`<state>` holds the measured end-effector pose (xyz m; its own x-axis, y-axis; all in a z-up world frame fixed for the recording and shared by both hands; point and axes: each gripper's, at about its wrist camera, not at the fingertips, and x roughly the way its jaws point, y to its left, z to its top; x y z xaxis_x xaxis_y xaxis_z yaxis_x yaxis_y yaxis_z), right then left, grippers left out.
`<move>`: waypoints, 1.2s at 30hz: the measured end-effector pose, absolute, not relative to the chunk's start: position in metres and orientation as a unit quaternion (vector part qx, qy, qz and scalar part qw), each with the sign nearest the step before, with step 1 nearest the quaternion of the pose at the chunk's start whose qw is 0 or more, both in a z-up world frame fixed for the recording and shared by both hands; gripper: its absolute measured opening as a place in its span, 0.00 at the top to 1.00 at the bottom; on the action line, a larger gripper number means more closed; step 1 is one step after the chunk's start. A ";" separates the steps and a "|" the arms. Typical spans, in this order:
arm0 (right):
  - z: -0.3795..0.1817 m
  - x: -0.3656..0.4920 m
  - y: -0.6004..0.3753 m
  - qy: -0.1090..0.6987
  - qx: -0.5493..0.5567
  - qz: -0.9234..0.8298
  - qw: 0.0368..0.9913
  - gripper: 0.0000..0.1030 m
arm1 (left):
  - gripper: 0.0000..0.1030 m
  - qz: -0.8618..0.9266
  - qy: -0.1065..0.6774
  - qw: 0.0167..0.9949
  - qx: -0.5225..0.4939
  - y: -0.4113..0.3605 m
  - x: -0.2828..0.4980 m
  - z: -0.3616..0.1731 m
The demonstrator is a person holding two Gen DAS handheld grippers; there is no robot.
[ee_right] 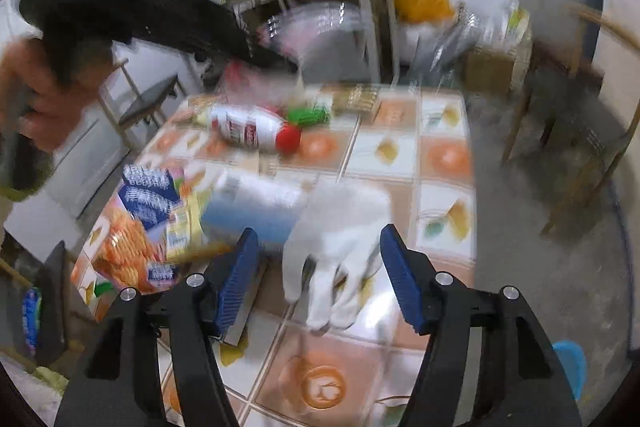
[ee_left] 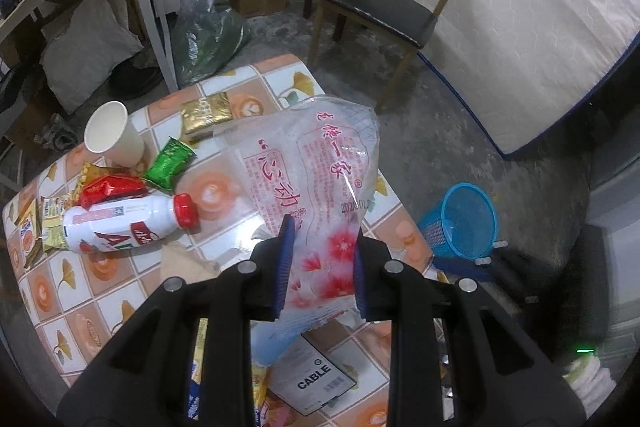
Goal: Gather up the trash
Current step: 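Lift the plastic bag with the left tool while the right tool lifts the white cloth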
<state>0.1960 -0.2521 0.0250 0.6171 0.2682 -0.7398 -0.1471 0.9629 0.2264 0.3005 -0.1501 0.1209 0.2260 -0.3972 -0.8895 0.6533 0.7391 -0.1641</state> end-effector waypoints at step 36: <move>-0.025 0.258 -0.288 0.442 0.236 0.123 0.856 0.97 | 0.76 -0.321 0.551 0.763 0.104 -0.126 0.333 0.083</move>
<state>0.2583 -0.2876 -0.0247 0.5781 0.4201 -0.6995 -0.0025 0.8582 0.5133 0.3334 -0.1257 0.0832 0.1875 -0.3750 -0.9079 0.6050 0.7723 -0.1940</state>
